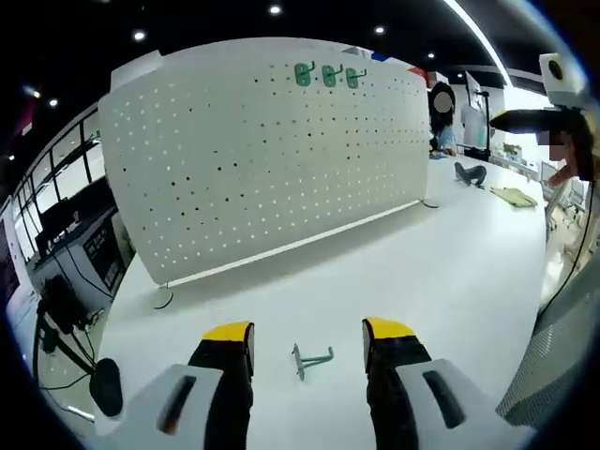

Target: Insert the hook assembly into the mounting plate slot until the hook locks in place.

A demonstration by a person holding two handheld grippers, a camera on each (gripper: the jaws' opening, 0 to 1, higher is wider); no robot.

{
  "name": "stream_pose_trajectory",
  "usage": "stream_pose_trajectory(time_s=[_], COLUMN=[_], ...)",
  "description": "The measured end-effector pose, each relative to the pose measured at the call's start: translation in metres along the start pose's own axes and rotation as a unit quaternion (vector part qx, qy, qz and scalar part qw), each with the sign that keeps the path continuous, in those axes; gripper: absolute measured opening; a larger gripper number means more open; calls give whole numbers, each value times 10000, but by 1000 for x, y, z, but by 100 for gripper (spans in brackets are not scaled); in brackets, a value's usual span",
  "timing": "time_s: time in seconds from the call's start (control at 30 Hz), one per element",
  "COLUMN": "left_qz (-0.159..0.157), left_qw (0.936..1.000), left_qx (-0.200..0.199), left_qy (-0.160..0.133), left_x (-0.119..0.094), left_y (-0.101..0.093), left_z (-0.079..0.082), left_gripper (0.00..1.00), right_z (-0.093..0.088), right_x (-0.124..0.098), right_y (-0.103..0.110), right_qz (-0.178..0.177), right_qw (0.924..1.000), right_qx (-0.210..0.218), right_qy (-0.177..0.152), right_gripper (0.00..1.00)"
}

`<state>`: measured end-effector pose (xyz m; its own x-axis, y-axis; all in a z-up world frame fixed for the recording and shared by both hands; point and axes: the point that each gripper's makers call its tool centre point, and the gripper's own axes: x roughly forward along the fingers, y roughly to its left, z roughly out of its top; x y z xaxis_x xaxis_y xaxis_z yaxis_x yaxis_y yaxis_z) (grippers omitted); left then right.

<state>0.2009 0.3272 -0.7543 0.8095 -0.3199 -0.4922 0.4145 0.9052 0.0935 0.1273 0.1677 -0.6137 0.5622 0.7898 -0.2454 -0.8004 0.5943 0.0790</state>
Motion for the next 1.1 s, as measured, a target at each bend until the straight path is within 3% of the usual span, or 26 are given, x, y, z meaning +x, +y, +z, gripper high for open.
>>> stream_pose_trajectory(time_s=[0.5,0.7,1.1], left_qz=[-55,-5,-113], left_qw=[9982,9968,9952], left_qx=[182,84,51], left_qy=[571,796,968], left_x=[21,30,35], left_y=[1,8,4], left_z=[-33,-47,-58], left_gripper=[39,35,24], right_z=[-6,-6,-10], right_x=[4,4,6], right_y=[-4,-5,-9], right_qz=[18,15,-6], right_qw=[10000,9999,9998], right_qx=[98,114,182], right_qy=[10,1,21], right_gripper=[79,79,79])
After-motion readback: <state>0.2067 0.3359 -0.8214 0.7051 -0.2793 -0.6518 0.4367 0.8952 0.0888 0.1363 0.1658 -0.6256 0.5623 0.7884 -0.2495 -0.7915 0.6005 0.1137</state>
